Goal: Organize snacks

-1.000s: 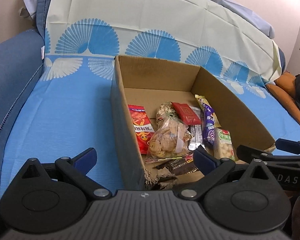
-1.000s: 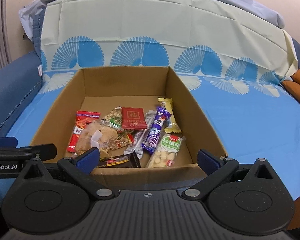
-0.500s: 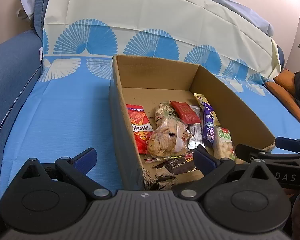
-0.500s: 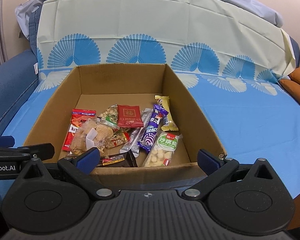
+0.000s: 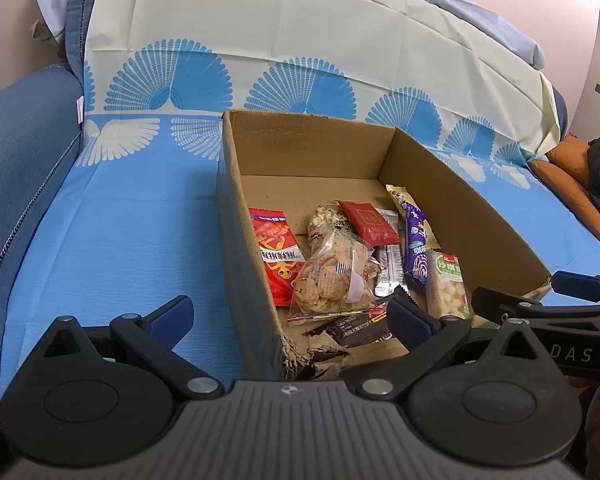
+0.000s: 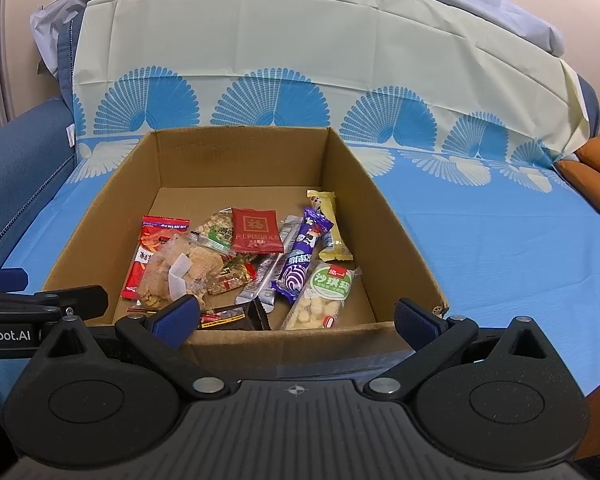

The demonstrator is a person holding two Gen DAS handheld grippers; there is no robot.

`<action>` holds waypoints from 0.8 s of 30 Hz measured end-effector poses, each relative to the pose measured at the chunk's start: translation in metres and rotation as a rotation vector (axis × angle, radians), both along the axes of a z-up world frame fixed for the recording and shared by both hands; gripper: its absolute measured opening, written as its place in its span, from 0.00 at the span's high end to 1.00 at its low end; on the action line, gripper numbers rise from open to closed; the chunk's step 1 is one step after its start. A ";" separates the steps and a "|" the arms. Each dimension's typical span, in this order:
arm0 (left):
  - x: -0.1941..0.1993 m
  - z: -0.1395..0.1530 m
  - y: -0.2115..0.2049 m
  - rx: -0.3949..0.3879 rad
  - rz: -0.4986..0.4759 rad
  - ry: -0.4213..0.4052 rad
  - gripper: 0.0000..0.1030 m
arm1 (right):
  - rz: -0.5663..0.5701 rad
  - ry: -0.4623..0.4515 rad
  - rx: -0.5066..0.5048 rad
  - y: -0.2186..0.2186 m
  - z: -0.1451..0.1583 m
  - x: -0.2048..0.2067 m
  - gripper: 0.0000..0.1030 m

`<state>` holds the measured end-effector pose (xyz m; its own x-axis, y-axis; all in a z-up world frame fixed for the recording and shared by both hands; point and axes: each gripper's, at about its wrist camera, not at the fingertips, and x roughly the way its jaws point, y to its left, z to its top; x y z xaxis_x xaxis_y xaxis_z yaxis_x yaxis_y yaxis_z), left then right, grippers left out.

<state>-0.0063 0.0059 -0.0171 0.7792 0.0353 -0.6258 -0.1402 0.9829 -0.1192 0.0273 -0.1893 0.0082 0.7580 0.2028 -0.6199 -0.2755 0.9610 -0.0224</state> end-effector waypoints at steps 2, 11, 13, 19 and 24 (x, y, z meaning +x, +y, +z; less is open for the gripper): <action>0.000 0.000 0.000 0.000 0.000 0.000 0.00 | -0.001 0.000 -0.001 0.000 0.000 0.000 0.01; 0.000 0.000 0.000 0.000 0.000 0.003 0.00 | 0.000 0.001 -0.002 -0.002 0.000 0.000 0.01; 0.000 -0.001 0.000 -0.001 -0.001 0.004 0.00 | 0.001 0.001 -0.002 -0.002 0.000 0.001 0.01; 0.001 -0.003 -0.001 -0.001 -0.005 0.006 0.00 | -0.004 0.002 -0.004 -0.003 -0.001 0.000 0.01; 0.002 -0.003 -0.001 -0.003 -0.005 0.008 0.00 | -0.004 0.002 -0.007 -0.003 -0.001 0.000 0.01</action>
